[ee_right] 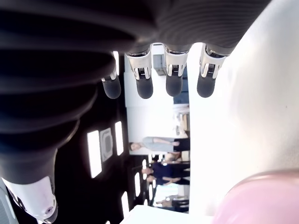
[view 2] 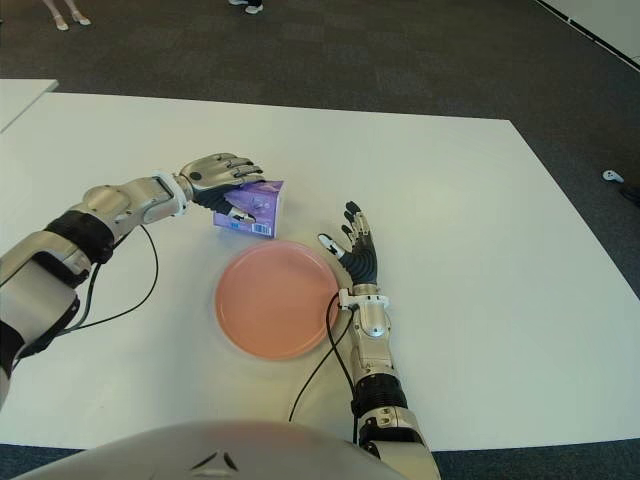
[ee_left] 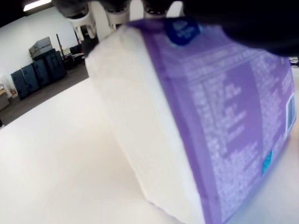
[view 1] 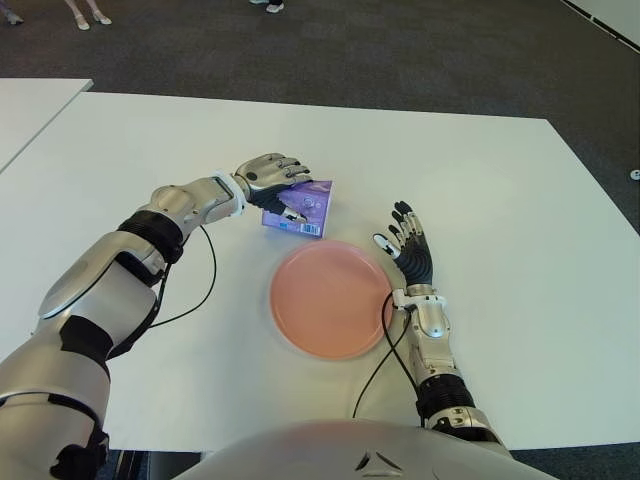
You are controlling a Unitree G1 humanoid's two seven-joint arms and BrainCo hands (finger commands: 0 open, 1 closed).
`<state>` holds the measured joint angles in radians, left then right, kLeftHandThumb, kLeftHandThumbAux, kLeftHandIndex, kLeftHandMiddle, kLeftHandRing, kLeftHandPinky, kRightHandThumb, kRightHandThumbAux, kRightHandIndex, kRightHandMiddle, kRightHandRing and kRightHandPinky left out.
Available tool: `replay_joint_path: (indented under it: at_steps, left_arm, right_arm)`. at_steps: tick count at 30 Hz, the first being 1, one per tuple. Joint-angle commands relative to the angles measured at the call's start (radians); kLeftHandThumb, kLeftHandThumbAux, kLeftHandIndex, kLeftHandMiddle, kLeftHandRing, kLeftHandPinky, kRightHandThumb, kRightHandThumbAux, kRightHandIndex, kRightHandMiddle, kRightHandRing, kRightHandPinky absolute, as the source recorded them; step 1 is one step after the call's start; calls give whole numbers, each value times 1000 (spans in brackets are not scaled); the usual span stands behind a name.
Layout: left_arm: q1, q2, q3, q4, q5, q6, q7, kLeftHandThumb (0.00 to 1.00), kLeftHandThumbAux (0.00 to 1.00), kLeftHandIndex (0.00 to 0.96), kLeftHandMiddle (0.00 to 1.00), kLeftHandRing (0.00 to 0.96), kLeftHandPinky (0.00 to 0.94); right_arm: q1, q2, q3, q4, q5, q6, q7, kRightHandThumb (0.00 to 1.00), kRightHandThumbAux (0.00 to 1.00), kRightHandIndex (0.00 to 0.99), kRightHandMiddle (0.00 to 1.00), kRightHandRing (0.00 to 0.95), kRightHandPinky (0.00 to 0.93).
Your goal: Put the tissue paper into the plate.
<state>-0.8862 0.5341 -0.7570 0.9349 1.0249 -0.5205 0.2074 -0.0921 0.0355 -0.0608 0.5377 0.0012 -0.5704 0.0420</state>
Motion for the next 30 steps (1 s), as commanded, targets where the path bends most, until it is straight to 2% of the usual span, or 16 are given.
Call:
replay_joint_path:
  at_steps: [1,14,19,30]
  left_arm:
    - [55,-30,-56,46,51,27,15,516,54,0,0,0,0]
    - [49,-68,-119,104,74,97,153,541,98,0,0,0,0]
    - [39,-47,-106,67,58,98,172,526,115,0,0,0,0]
    - [51,-53,-90,73,32,89,190,519,145,0,0,0,0]
  right_arm:
    - [98,30,0,62,27,0,4,102,658,19,20,0,21]
    - [102,29,-2,63,36,0,19,104,657,25,27,4,24]
    - [106,27,4,57,30,-4,24,108,664,20,25,1,19]
    - [120,28,13,25,32,12,30,105,686,18,17,0,24]
